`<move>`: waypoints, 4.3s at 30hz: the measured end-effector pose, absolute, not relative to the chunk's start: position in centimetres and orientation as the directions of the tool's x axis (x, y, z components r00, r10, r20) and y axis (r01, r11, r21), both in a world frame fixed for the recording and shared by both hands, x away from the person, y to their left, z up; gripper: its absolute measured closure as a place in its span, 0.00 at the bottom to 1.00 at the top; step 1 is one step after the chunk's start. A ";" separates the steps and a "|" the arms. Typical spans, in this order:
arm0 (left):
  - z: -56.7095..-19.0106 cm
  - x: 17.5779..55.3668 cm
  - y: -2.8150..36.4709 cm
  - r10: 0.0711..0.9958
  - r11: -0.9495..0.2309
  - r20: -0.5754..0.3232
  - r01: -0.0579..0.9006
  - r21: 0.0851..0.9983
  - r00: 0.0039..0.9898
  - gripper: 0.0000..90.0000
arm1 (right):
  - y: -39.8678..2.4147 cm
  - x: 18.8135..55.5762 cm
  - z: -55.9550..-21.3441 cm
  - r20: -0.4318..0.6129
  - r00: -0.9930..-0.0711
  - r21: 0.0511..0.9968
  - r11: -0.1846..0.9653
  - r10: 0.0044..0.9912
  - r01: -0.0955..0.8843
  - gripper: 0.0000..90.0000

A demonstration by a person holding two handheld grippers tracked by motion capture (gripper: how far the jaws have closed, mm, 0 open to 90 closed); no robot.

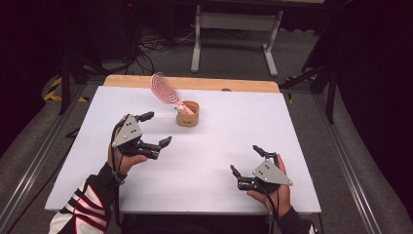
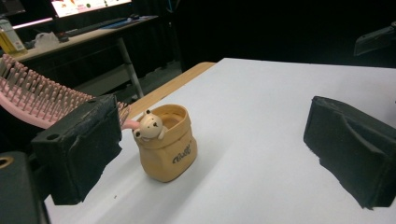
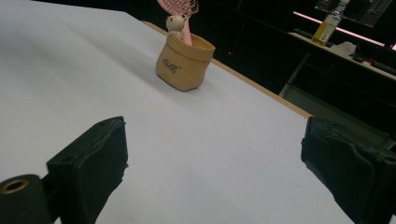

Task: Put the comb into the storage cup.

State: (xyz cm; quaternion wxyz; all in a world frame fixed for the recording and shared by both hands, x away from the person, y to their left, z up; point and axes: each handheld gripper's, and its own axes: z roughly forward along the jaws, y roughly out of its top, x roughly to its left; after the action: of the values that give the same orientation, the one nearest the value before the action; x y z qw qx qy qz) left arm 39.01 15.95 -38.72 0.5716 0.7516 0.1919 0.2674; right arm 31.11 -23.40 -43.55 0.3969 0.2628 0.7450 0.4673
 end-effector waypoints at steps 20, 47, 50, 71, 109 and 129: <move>-39.8 37.3 14.9 0.567 -0.302 0.195 -0.018 0.953 0.801 0.06 | -23.1 30.9 -43.5 -0.354 -0.551 0.902 0.432 0.755 0.013 0.09; -41.6 34.6 15.5 0.528 -0.373 0.252 -0.046 0.927 0.811 0.05 | -22.8 30.7 -43.4 -0.363 -0.551 0.900 0.436 0.751 0.001 0.08; -41.7 34.4 15.7 0.533 -0.376 0.252 -0.041 0.926 0.808 0.05 | -22.7 30.7 -43.4 -0.365 -0.553 0.899 0.438 0.749 -0.001 0.08; -44.5 32.6 18.2 0.571 -0.399 0.230 0.022 0.917 0.788 0.06 | -22.4 30.9 -43.8 -0.378 -0.558 0.890 0.457 0.739 0.002 0.08; -46.1 31.2 24.1 0.682 -0.378 0.181 0.130 0.917 0.709 0.05 | -22.8 31.0 -44.5 -0.368 -0.580 0.882 0.470 0.727 0.028 0.05; -46.2 30.7 23.3 0.658 -0.414 0.198 0.130 0.901 0.726 0.07 | -22.7 30.8 -44.2 -0.384 -0.554 0.883 0.468 0.739 0.014 0.05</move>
State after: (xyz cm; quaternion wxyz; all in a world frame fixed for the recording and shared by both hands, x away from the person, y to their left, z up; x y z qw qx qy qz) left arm 30.70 23.27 -46.17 0.4814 0.7946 0.2480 0.2746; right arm 30.77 -22.73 -44.17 0.4017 0.2486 0.7569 0.4516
